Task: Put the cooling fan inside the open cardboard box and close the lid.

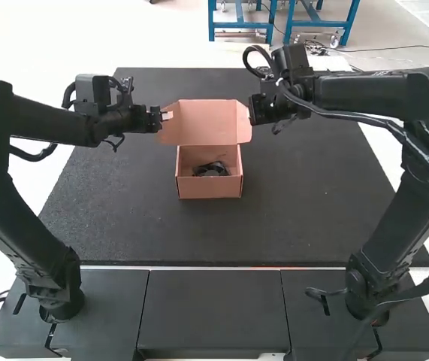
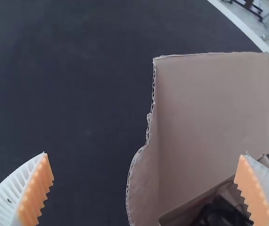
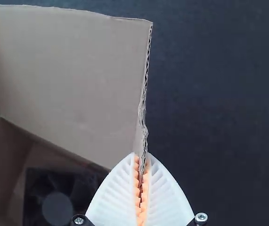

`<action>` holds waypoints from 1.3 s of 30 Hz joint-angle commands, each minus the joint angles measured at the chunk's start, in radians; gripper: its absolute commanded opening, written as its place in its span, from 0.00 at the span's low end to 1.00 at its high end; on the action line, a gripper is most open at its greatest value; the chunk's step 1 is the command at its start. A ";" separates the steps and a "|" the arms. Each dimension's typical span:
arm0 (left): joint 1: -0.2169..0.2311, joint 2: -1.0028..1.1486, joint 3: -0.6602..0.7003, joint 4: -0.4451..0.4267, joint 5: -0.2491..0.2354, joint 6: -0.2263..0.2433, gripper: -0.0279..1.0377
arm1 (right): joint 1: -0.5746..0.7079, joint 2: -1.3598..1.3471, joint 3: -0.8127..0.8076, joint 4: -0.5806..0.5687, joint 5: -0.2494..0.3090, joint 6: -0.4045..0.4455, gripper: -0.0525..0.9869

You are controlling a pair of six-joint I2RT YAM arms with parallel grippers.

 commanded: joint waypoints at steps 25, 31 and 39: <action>0.003 0.001 0.031 -0.003 0.004 0.000 0.22 | 0.008 -0.026 -0.033 0.043 -0.038 -0.005 0.03; 0.003 0.002 0.028 0.015 0.006 0.014 0.11 | 0.009 -0.023 -0.033 0.049 -0.044 -0.005 0.03; -0.001 -0.007 0.034 0.026 0.017 0.026 0.05 | 0.009 -0.023 -0.030 0.052 -0.047 -0.003 0.03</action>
